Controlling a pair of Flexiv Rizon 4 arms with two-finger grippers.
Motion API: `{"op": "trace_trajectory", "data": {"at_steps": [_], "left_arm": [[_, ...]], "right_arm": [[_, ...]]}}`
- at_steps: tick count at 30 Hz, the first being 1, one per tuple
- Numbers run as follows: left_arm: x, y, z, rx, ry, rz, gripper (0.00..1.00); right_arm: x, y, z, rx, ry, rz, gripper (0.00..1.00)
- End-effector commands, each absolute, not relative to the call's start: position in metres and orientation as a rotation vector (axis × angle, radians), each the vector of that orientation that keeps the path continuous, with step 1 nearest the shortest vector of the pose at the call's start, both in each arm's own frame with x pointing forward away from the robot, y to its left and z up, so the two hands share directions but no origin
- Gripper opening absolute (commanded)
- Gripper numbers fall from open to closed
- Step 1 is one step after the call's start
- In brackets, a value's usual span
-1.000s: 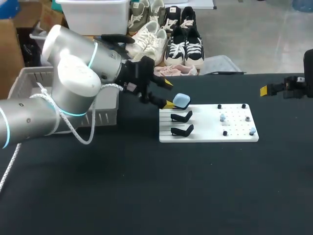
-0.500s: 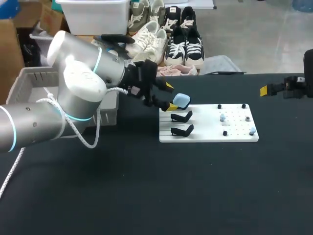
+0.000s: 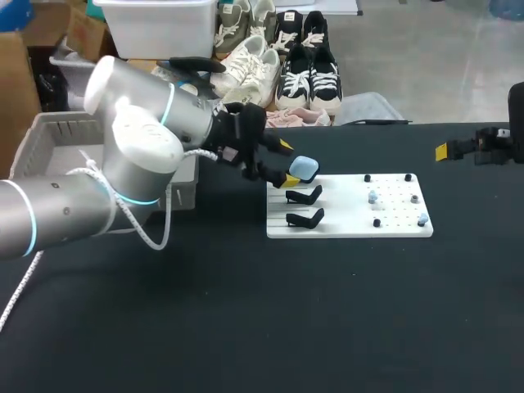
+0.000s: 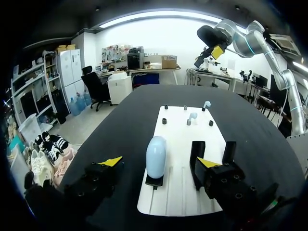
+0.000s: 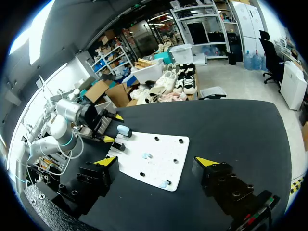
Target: Pick up each earbud case from the left stands, insert the matching earbuds, close the lid, and place the case in the box.
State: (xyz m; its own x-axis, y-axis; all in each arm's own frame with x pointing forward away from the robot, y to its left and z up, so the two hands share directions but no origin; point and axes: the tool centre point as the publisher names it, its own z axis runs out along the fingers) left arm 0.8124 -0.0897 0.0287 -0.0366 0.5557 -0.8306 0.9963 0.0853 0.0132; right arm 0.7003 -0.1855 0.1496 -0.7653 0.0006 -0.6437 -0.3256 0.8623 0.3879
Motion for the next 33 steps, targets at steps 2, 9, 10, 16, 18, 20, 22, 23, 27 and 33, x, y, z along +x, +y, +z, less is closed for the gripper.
{"op": "trace_trajectory", "data": {"at_steps": [2,9,10,16,18,20,22,23,27,33], "left_arm": [[0.819,-0.094,0.024,1.565,1.677,-0.821,1.0],[0.821,-0.096,0.02,1.572,1.683,-0.82,1.0],[0.821,-0.096,0.019,1.572,1.685,-0.819,1.0],[0.821,-0.097,0.018,1.57,1.692,-0.823,1.0],[0.821,-0.097,0.017,1.569,1.693,-0.824,1.0],[0.821,-0.097,0.016,1.567,1.694,-0.826,1.0],[0.822,-0.098,0.016,1.567,1.694,-0.827,1.0],[0.822,-0.099,0.016,1.568,1.694,-0.828,1.0],[0.822,-0.1,0.015,1.57,1.693,-0.831,1.0],[0.823,-0.102,0.015,1.568,1.692,-0.835,0.96]], "right_arm": [[0.701,-0.186,0.15,-0.236,2.371,0.646,1.0],[0.701,-0.186,0.15,-0.236,2.371,0.646,1.0],[0.701,-0.186,0.15,-0.236,2.371,0.646,1.0],[0.701,-0.186,0.15,-0.236,2.371,0.646,1.0],[0.701,-0.186,0.15,-0.236,2.371,0.646,1.0],[0.701,-0.186,0.15,-0.236,2.371,0.646,1.0],[0.701,-0.186,0.15,-0.236,2.371,0.646,1.0],[0.701,-0.186,0.15,-0.236,2.371,0.646,1.0],[0.701,-0.186,0.15,-0.236,2.371,0.646,1.0],[0.701,-0.186,0.15,-0.236,2.371,0.646,1.0]]}}
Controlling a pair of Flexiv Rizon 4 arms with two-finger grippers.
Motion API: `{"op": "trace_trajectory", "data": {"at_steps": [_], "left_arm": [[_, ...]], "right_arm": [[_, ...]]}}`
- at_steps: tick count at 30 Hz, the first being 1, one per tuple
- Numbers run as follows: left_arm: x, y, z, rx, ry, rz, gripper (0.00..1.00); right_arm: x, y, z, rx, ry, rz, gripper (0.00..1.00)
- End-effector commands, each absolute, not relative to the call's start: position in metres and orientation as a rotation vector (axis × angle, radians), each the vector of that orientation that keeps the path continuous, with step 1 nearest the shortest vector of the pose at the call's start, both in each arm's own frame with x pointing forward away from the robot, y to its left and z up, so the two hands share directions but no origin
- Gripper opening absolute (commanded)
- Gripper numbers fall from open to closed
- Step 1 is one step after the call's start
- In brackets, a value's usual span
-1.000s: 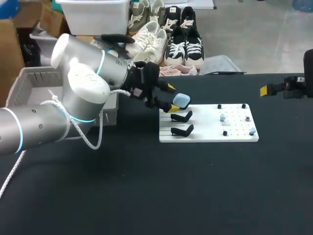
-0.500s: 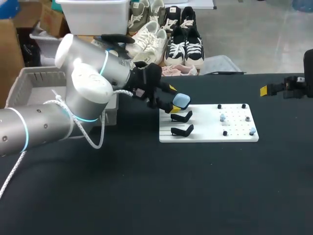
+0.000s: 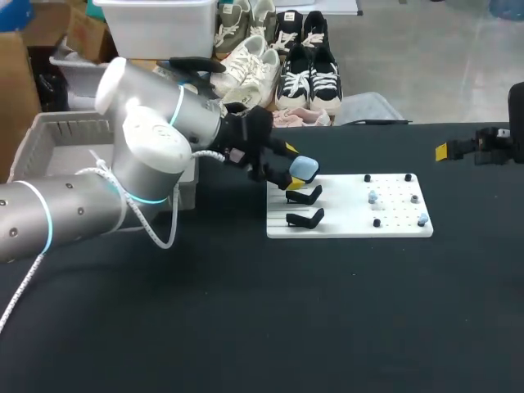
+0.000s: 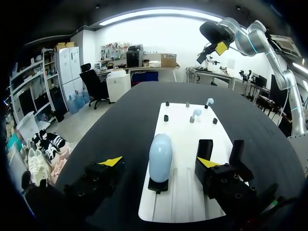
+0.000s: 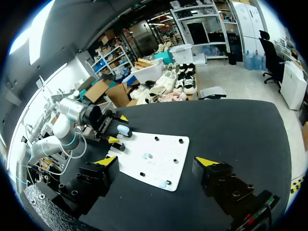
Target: Pick up each earbud case from the left stands, insert the matching earbuds, close the lid, and place the case in the box.
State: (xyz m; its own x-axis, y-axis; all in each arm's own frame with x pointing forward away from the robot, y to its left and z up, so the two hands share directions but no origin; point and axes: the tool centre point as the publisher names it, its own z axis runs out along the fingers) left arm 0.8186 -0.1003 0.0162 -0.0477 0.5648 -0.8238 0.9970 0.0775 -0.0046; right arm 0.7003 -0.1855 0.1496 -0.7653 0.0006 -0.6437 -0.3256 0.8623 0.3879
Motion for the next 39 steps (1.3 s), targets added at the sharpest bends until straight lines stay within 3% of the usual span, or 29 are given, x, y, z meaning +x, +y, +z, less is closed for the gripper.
{"op": "trace_trajectory", "data": {"at_steps": [1,17,20,25,33,39], "left_arm": [[0.8233,-0.1021,0.0151,1.566,1.693,-0.836,0.94],[0.8242,-0.1023,0.0139,1.56,1.7,-0.836,0.65],[0.8246,-0.1023,0.0137,1.563,1.697,-0.84,0.5],[0.8245,-0.1026,0.0132,1.568,1.699,-0.844,0.4],[0.8245,-0.1033,0.0115,1.572,1.699,-0.85,0.33],[0.8236,-0.104,0.0116,1.57,1.699,-0.851,0.2]], "right_arm": [[0.7006,-0.186,0.1496,-0.236,2.371,0.646,1.0],[0.7006,-0.186,0.1496,-0.236,2.371,0.646,1.0],[0.7006,-0.186,0.1496,-0.236,2.371,0.646,1.0],[0.7006,-0.186,0.1496,-0.236,2.371,0.646,1.0],[0.7006,-0.186,0.1496,-0.236,2.371,0.646,1.0],[0.7006,-0.186,0.1496,-0.236,2.371,0.646,1.0]]}}
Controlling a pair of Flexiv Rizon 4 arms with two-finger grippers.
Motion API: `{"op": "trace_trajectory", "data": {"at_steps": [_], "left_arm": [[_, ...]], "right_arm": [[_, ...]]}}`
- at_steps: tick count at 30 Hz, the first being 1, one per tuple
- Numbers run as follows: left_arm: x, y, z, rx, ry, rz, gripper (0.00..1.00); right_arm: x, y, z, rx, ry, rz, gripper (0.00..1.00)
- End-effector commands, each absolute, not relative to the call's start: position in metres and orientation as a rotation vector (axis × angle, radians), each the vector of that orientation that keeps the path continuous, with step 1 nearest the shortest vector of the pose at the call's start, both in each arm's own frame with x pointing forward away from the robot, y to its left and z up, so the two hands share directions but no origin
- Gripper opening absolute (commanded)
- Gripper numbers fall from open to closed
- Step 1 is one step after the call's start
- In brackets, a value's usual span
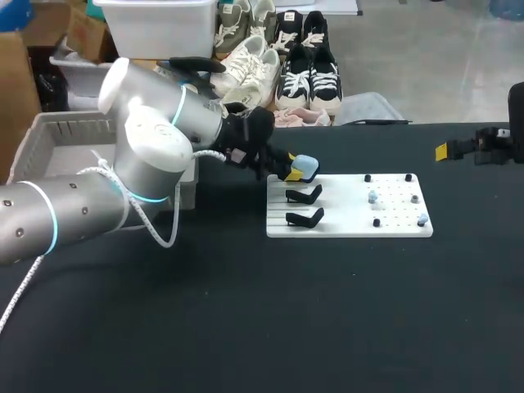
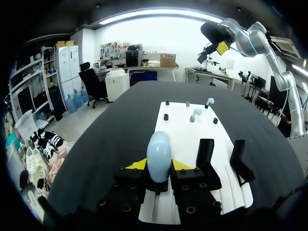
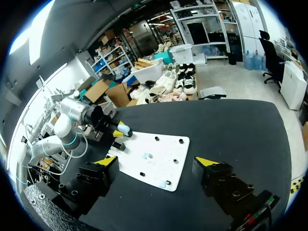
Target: Pick up each earbud case from the left stands, insert the matching earbuds, close the lid, and place the case in the box.
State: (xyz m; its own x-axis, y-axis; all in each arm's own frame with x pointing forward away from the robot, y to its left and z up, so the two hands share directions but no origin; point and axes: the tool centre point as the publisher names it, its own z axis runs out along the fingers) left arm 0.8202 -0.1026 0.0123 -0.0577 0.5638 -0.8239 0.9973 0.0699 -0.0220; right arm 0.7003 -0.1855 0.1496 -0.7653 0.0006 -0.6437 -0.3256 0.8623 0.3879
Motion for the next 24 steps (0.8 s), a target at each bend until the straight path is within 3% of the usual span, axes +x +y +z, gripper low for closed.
{"op": "trace_trajectory", "data": {"at_steps": [1,2,24], "left_arm": [[0.824,-0.104,0.012,1.57,1.699,-0.851,0.14],[0.823,-0.104,0.012,1.57,1.698,-0.851,0.0],[0.787,-0.106,0.091,1.505,1.577,-0.888,0.0]], "right_arm": [[0.701,-0.186,0.15,-0.236,2.371,0.646,1.0],[0.701,-0.186,0.15,-0.236,2.371,0.646,1.0],[0.701,-0.186,0.15,-0.236,2.371,0.646,1.0]]}}
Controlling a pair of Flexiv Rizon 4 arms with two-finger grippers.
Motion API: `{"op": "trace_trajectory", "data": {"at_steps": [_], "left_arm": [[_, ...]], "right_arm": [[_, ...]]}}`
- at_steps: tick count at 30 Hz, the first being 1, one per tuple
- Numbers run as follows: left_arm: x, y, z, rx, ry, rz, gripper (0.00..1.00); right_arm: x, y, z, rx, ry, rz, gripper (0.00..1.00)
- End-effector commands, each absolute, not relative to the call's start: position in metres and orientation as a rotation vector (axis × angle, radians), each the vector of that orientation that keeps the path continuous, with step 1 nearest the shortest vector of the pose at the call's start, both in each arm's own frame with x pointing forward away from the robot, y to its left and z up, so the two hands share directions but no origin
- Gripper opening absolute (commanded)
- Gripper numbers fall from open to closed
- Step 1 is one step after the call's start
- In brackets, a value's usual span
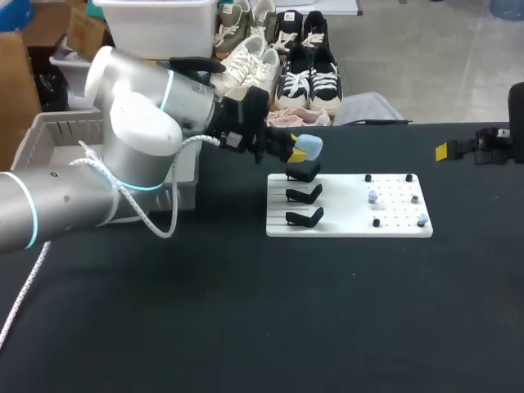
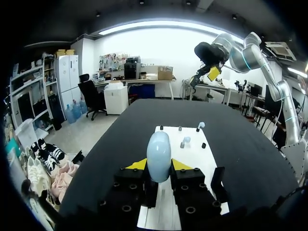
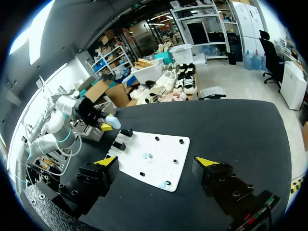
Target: Pick up each earbud case from the left stands, insert the matching earbuds, close the lid, and place the case in the box.
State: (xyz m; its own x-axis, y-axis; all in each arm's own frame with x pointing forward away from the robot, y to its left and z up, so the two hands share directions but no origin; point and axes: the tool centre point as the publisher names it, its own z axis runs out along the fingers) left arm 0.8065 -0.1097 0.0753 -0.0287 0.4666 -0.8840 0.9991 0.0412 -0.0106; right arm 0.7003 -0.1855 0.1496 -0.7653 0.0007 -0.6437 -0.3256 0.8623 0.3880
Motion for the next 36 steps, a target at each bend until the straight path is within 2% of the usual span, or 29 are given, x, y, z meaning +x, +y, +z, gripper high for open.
{"op": "trace_trajectory", "data": {"at_steps": [1,18,36], "left_arm": [[0.786,-0.108,0.096,1.504,1.569,-0.89,0.0],[0.777,-0.137,0.128,1.555,1.547,-0.876,0.0],[0.765,-0.168,0.125,1.615,1.511,-0.938,0.0]], "right_arm": [[0.701,-0.186,0.15,-0.236,2.371,0.646,1.0],[0.734,-0.102,0.134,-0.51,2.354,0.769,1.0],[0.744,-0.068,0.135,-0.623,2.34,0.804,1.0]]}}
